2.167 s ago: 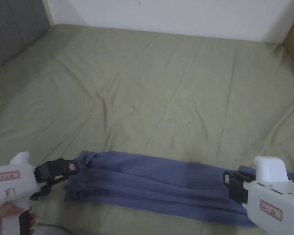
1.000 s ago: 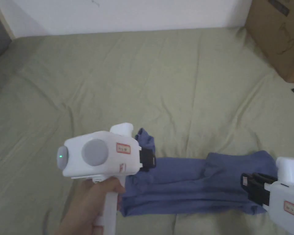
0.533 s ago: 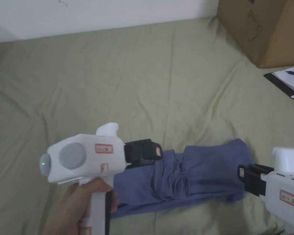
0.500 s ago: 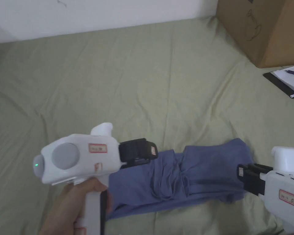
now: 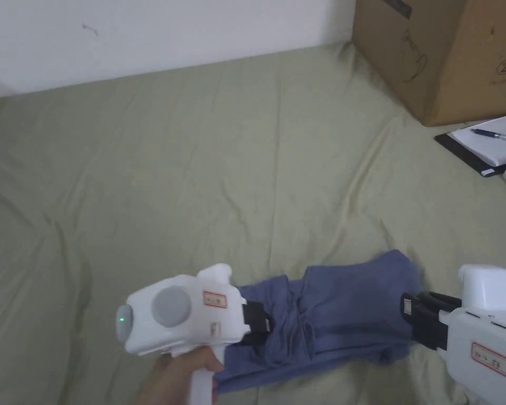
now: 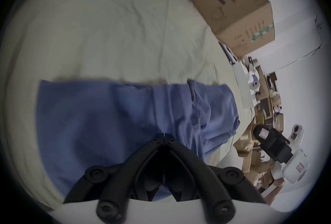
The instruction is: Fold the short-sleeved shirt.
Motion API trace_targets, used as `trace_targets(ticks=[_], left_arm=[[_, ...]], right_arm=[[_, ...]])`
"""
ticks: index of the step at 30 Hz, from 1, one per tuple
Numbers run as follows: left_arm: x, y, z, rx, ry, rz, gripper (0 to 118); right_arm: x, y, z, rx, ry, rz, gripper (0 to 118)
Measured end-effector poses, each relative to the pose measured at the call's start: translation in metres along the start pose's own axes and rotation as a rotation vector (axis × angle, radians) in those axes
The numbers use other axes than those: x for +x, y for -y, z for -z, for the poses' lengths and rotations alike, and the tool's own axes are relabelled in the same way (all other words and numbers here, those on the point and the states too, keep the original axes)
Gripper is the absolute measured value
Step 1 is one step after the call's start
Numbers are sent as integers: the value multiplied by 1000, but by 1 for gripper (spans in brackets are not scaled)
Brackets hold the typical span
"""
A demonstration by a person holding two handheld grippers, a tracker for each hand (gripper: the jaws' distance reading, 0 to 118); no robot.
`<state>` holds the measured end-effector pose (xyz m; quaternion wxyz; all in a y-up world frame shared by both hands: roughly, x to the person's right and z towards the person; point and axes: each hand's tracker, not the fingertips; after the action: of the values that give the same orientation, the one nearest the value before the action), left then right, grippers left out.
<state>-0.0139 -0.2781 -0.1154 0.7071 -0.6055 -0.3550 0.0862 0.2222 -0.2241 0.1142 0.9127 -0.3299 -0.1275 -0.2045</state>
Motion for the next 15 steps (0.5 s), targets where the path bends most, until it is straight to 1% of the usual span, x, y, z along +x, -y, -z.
trace_targets(ticks=[1,2,5,6,8,10,11,13,15], left_arm=[[3,1,10,-44,62,-10,1],[9,3,16,-74,87,-40,1],[24,7,15,-40,87,35,1],[26,7,11,-35,100,61,1],[22,6,-3,-34,120,55,1],[9,5,-25,27,162,32,1],[-1,5,-38,56,159,24,2],[-26,5,-68,122,151,-2,4],[-58,6,-95,173,186,-40,6]], right_arm=[[1,-1,-1,-1,0,1,0],[2,-1,-2,0,-1,5,0],[-1,0,-6,7,-13,7,0],[-4,0,-7,13,-16,-6,0],[-9,-1,-9,13,-13,-37,0],[-13,-1,-9,17,-2,-67,0],[-15,-2,-8,15,-2,-75,0],[-19,-2,-8,14,0,-76,0],[-21,-2,-6,10,-12,-68,0]])
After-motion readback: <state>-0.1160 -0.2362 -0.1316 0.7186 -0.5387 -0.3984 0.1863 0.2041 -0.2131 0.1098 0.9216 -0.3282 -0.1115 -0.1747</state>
